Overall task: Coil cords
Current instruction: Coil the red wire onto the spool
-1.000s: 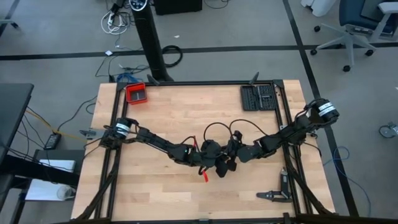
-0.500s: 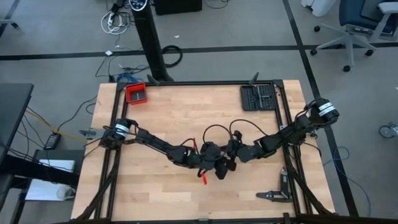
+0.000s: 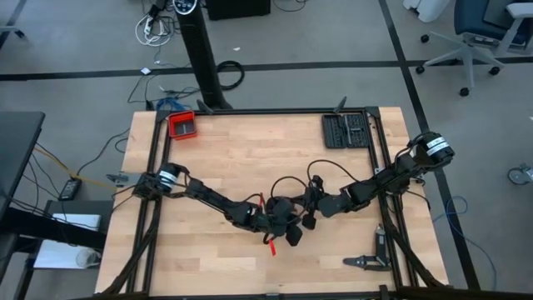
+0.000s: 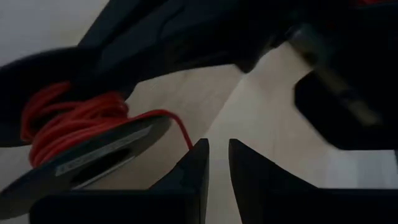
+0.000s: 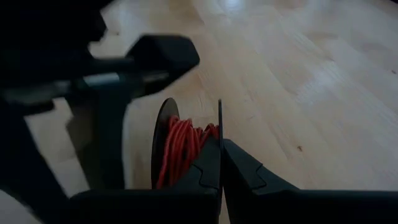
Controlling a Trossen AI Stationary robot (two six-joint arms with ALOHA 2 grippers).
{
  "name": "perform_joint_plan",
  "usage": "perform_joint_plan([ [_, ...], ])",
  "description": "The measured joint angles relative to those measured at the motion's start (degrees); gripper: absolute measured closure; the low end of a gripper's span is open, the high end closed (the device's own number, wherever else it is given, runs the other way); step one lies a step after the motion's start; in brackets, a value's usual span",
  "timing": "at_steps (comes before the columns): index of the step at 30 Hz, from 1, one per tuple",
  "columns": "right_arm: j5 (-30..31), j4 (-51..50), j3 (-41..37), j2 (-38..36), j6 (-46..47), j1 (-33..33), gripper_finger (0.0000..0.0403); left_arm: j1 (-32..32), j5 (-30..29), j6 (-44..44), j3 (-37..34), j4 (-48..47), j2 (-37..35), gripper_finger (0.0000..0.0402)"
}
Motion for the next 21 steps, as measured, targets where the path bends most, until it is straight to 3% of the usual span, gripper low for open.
perform_joint_plan([
  [21,-0.52,-0.44,-0.04,-0.11,0.47,0.02,0.0400,-2.60,-5.84,-3.99,-0.02,-6.57,0.95,0.0335],
])
